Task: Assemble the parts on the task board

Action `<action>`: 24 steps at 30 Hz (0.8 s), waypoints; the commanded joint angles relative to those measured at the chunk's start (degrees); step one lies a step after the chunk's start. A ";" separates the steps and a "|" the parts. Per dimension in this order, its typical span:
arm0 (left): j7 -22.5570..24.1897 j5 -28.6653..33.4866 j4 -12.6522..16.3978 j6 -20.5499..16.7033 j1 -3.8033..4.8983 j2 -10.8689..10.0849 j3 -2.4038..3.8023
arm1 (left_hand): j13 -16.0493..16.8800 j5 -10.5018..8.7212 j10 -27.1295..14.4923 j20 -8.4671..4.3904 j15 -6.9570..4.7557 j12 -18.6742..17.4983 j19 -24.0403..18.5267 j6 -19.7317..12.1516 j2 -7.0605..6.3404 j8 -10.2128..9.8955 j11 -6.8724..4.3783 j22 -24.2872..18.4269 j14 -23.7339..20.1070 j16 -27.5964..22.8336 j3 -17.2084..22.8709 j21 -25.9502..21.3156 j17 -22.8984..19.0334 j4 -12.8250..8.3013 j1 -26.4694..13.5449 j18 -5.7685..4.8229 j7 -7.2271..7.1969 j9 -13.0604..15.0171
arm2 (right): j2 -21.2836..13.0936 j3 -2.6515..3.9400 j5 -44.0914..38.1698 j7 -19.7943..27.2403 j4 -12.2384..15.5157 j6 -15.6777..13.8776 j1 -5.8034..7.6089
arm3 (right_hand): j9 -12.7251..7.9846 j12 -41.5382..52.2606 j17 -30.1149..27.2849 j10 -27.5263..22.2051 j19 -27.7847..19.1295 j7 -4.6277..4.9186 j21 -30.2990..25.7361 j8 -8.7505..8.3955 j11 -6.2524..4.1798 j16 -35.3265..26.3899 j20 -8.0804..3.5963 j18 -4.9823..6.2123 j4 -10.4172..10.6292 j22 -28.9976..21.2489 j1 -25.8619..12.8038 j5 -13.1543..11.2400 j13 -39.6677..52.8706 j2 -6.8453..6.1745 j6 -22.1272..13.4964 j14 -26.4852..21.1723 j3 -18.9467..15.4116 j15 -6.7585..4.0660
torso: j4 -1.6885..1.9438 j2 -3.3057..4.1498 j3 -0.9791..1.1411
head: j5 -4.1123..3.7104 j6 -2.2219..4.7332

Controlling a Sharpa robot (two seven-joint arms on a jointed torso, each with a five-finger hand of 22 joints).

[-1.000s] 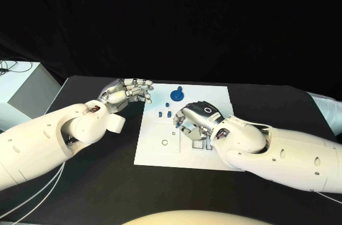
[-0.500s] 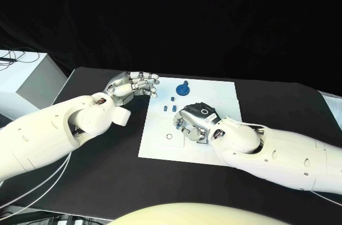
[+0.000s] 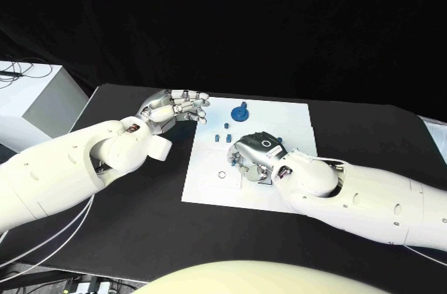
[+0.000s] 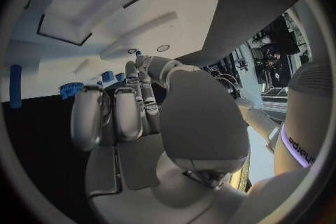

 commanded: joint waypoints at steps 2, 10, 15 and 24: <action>0.22 -0.31 0.16 0.65 0.00 0.01 0.05 | -0.05 0.05 -0.09 -0.06 0.12 -0.08 0.30 -0.39 0.22 -0.01 0.16 0.08 0.29 -0.26 0.03 -0.05 0.02 -0.27 0.29 0.54 0.52 -0.10 | 0.01 -0.01 -1.33 -0.73 0.01 0.56 -0.05 | 0.07 0.10 -0.05 1.87 0.54 -0.04 0.03 0.19 -1.32 0.13 0.01 -0.98 0.09 -0.03 -0.29 0.16 0.05 0.51 0.25 2.45 0.32 -0.40 | 0.07 0.05 0.05 | 0.01 -0.15; 0.19 -0.33 0.10 0.68 0.00 -0.02 0.05 | -0.07 0.05 -0.09 -0.04 0.14 -0.07 0.26 -0.39 0.23 0.02 0.17 0.09 0.30 -0.32 0.01 -0.07 0.03 -0.22 0.19 0.53 0.52 -0.12 | -0.08 -0.01 -1.62 -1.11 0.15 -0.24 -0.06 | 0.14 0.05 0.02 1.87 0.54 -0.03 0.10 0.23 -1.31 0.22 0.01 -0.99 0.08 0.05 -0.38 0.20 0.05 0.50 0.21 2.46 0.37 -0.39 | 0.01 0.02 0.05 | 0.02 -0.25; 0.16 -0.35 0.10 0.73 0.00 -0.02 0.05 | -0.07 0.05 -0.09 -0.04 0.14 -0.07 0.26 -0.39 0.23 0.02 0.17 0.09 0.30 -0.32 0.01 -0.07 0.03 -0.22 0.19 0.53 0.52 -0.12 | -0.05 -0.01 -1.66 -1.37 0.08 -0.48 -0.06 | 0.14 0.05 0.02 1.87 0.54 -0.03 0.10 0.23 -1.31 0.22 0.01 -0.99 0.08 0.05 -0.38 0.20 0.05 0.50 0.21 2.46 0.37 -0.39 | 0.07 -0.02 -0.03 | -0.02 -0.27; 0.15 -0.37 0.00 0.80 0.00 0.08 0.05 | -0.07 0.05 -0.09 -0.04 0.14 -0.07 0.26 -0.39 0.23 0.02 0.17 0.09 0.30 -0.32 0.01 -0.07 0.03 -0.22 0.19 0.53 0.52 -0.12 | 0.25 -0.01 -1.64 -1.45 -0.28 -0.28 -0.06 | 0.14 0.05 0.02 1.87 0.54 -0.03 0.10 0.23 -1.31 0.22 0.01 -0.99 0.08 0.05 -0.38 0.20 0.05 0.50 0.21 2.46 0.37 -0.39 | 0.07 -0.02 -0.10 | -0.04 -0.40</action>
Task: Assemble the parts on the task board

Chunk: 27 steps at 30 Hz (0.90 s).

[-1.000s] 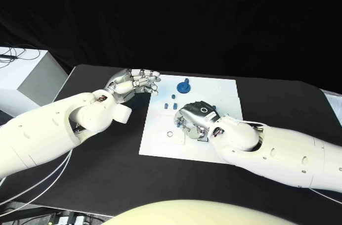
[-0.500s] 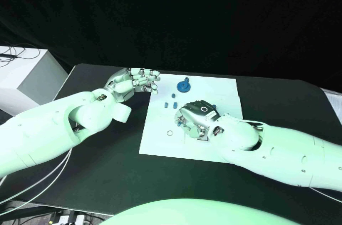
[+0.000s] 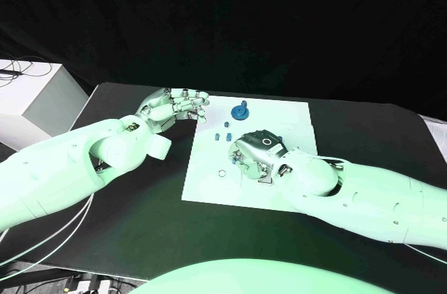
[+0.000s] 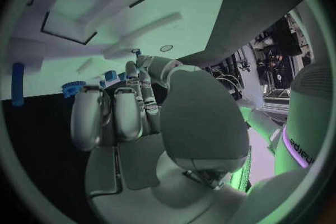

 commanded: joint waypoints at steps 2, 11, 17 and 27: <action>0.27 -0.19 0.05 0.79 0.00 0.15 0.04 | -0.08 0.05 -0.09 -0.04 0.14 -0.06 0.25 -0.40 0.23 0.02 0.17 0.05 0.30 -0.32 0.01 -0.07 0.03 -0.22 0.20 0.53 0.52 -0.08 | 0.22 0.00 -0.96 -0.33 -0.21 -0.10 -0.04 | 0.05 0.06 0.02 1.87 0.55 -0.03 0.10 0.31 -1.31 0.23 0.01 -1.00 0.07 0.07 0.25 0.34 0.09 0.60 0.22 2.46 0.38 -0.40 | 0.02 -0.02 -0.07 | -0.04 -0.06; 0.24 -0.19 0.02 0.88 0.00 0.10 0.04 | -0.08 0.05 -0.09 -0.04 0.14 -0.06 0.25 -0.40 0.23 0.02 0.17 0.05 0.30 -0.32 0.01 -0.07 0.03 -0.22 0.20 0.53 0.52 -0.08 | 0.30 0.00 -1.23 -0.78 -0.45 -0.40 -0.04 | 0.05 0.06 0.02 1.87 0.55 -0.03 0.10 0.31 -1.31 0.23 0.01 -1.00 0.07 0.07 0.25 0.34 0.09 0.60 0.22 2.46 0.38 -0.40 | 0.05 -0.03 -0.04 | 0.13 -0.18; 0.20 -0.20 0.03 0.97 0.00 0.08 0.04 | -0.08 0.05 -0.09 -0.04 0.14 -0.06 0.25 -0.40 0.23 0.02 0.17 0.05 0.30 -0.32 0.01 -0.07 0.03 -0.22 0.20 0.53 0.52 -0.08 | 0.26 0.00 -1.29 -0.71 -0.46 -0.10 -0.04 | 0.08 0.05 0.01 1.89 0.56 -0.03 0.16 0.33 -1.31 0.25 0.01 -1.01 0.05 0.13 0.22 0.35 0.09 0.60 0.21 2.46 0.41 -0.40 | 0.01 -0.02 -0.01 | 0.33 -0.32; 0.09 -0.07 0.03 1.16 0.00 0.06 0.04 | -0.13 0.06 -0.11 -0.02 0.15 -0.04 0.19 -0.42 0.31 0.09 0.17 0.07 0.33 -0.44 0.02 -0.09 0.05 -0.17 0.10 0.54 0.52 -0.13 | 0.28 0.00 -1.25 -0.49 -0.63 0.48 -0.04 | 0.16 0.02 0.00 1.93 0.60 -0.03 0.29 0.38 -1.31 0.30 0.01 -1.03 0.02 0.29 0.15 0.38 0.09 0.60 0.18 2.46 0.47 -0.40 | 0.02 -0.04 -0.01 | 0.20 -0.39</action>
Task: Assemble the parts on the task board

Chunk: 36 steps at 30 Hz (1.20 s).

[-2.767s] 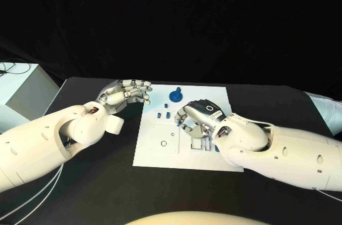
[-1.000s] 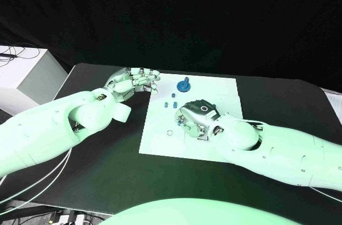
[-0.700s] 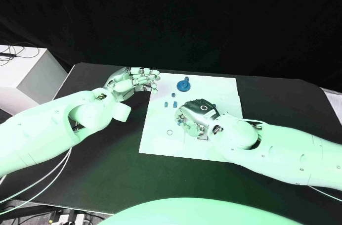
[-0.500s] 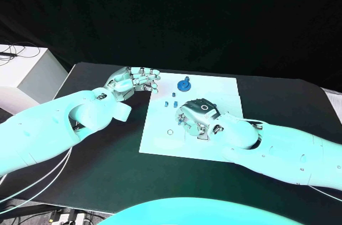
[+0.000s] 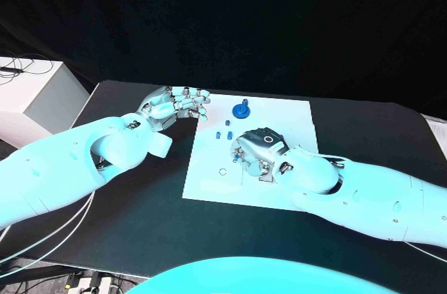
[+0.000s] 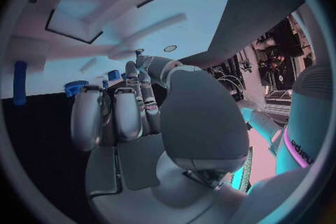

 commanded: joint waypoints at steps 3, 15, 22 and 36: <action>0.19 -0.01 0.10 1.03 0.00 0.06 0.04 | -0.05 0.06 -0.11 -0.03 0.16 -0.04 0.19 -0.42 0.31 0.09 0.17 0.08 0.33 -0.20 0.02 -0.09 0.04 -0.17 0.10 0.54 0.52 -0.05 | 0.14 -0.01 -0.87 0.14 -0.06 0.76 -0.04 | -0.01 0.40 0.00 1.73 0.39 0.07 0.29 0.26 -1.52 0.30 -0.20 -1.02 0.02 0.05 -0.03 0.24 0.05 0.43 0.31 2.46 0.48 -0.40 | 0.06 0.01 -0.01 | -0.13 0.02; 0.11 0.02 0.09 1.09 0.00 -0.04 0.04 | -0.05 0.06 -0.11 -0.03 0.16 -0.04 0.19 -0.42 0.31 0.09 0.17 0.08 0.33 -0.20 0.02 -0.09 0.04 -0.17 0.10 0.54 0.52 -0.05 | 0.04 -0.14 -0.77 0.27 0.22 1.00 -0.04 | 0.06 0.38 0.04 1.79 0.39 0.07 0.34 0.33 -1.52 0.39 -0.19 -1.03 0.00 0.12 -0.13 0.21 0.06 0.42 0.30 2.47 0.50 -0.40 | 0.00 0.07 -0.03 | 0.06 -0.32; 0.03 0.03 0.11 1.23 0.00 -0.03 0.04 | -0.08 0.06 -0.12 -0.01 0.17 -0.02 0.16 -0.43 0.36 0.13 0.18 0.09 0.35 -0.27 0.03 -0.11 0.06 -0.11 0.01 0.54 0.52 -0.08 | 0.08 -0.16 -0.77 0.10 0.04 1.02 -0.05 | 0.06 0.38 0.04 1.79 0.39 0.07 0.34 0.33 -1.52 0.39 -0.19 -1.03 0.00 0.12 -0.13 0.21 0.06 0.42 0.30 2.47 0.50 -0.40 | 0.05 0.03 -0.02 | 0.00 -0.31; -0.06 0.03 0.10 1.41 -0.01 -0.03 0.04 | -0.10 0.05 -0.13 0.01 0.18 -0.01 0.13 -0.44 0.40 0.16 0.18 0.09 0.36 -0.32 0.03 -0.13 0.07 -0.06 -0.07 0.54 0.52 -0.10 | 0.36 -0.22 -0.78 -0.19 -0.40 1.35 -0.08 | 0.13 0.36 0.00 1.83 0.38 0.06 0.37 0.37 -1.53 0.41 -0.19 -1.03 -0.02 0.15 -0.19 0.19 0.06 0.44 0.28 2.46 0.55 -0.40 | 0.06 0.08 -0.05 | -0.15 -0.44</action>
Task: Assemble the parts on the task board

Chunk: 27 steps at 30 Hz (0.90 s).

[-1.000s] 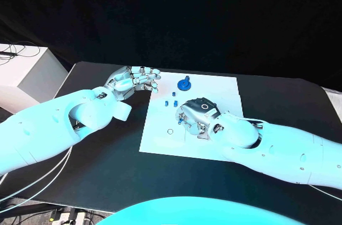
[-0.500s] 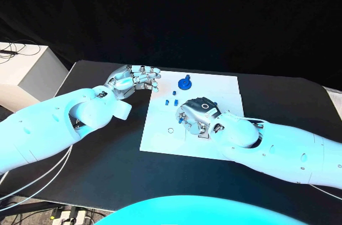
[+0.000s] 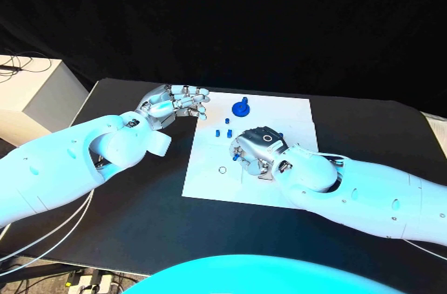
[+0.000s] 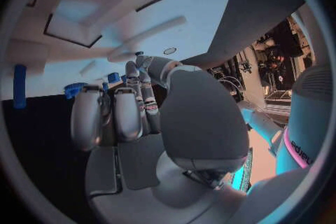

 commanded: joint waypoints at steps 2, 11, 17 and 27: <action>0.18 0.02 0.12 1.07 -0.01 0.06 0.04 | -0.07 0.05 -0.13 0.01 0.18 -0.01 0.13 -0.44 0.40 0.16 0.18 0.10 0.35 -0.33 0.03 -0.13 0.07 -0.06 -0.07 0.54 0.53 -0.06 | 0.34 -0.05 -0.76 -0.26 -0.39 1.04 -0.09 | 0.05 0.21 0.00 1.83 0.38 -0.05 0.37 0.14 -1.53 0.19 -0.19 -1.03 -0.03 0.10 -0.18 0.17 0.07 0.47 0.30 2.46 0.20 -0.40 | 0.02 0.01 -0.02 | -0.02 -0.02; 0.17 0.02 0.19 1.12 -0.01 0.05 0.04 | -0.07 0.05 -0.13 0.01 0.18 -0.01 0.13 -0.44 0.40 0.16 0.18 0.10 0.35 -0.33 0.03 -0.13 0.07 -0.06 -0.07 0.54 0.53 -0.06 | 1.08 -0.28 -0.78 -0.18 -1.31 2.05 -0.46 | 0.09 0.16 -0.27 1.80 0.24 -0.05 0.10 0.16 -1.51 0.03 -0.19 -0.96 -0.04 -0.21 -0.24 0.13 0.06 0.48 0.24 2.41 0.24 -0.40 | 0.06 0.05 -0.06 | 0.09 -0.27; 0.17 0.02 0.24 1.16 -0.01 0.06 0.04 | -0.07 0.05 -0.13 0.01 0.18 -0.01 0.13 -0.44 0.40 0.16 0.18 0.10 0.35 -0.33 0.03 -0.13 0.07 -0.06 -0.07 0.54 0.53 -0.06 | 1.38 -0.38 -0.76 0.27 -1.57 2.78 -0.83 | 0.17 0.05 -0.71 1.66 0.11 -0.03 -0.09 0.17 -1.47 -0.21 -0.17 -0.91 -0.07 -0.40 -0.41 -0.07 0.02 0.36 0.09 2.31 0.21 -0.37 | -0.01 0.06 -0.04 | 0.20 -0.59; 0.18 0.02 -0.03 1.19 -0.01 0.24 0.04 | -0.07 0.05 -0.13 0.01 0.18 -0.01 0.13 -0.44 0.40 0.16 0.18 0.10 0.35 -0.33 0.03 -0.13 0.07 -0.06 -0.07 0.54 0.53 -0.06 | 1.05 -0.48 -0.28 0.86 -1.39 2.22 -0.99 | -0.41 -0.31 -1.35 -6.67 -2.02 1.39 -3.51 -2.50 0.55 0.51 1.24 -0.12 0.99 -3.66 -3.44 -0.69 -1.29 -2.94 -5.15 1.99 -1.40 1.40 | -0.03 -0.05 -0.07 | 0.23 -0.83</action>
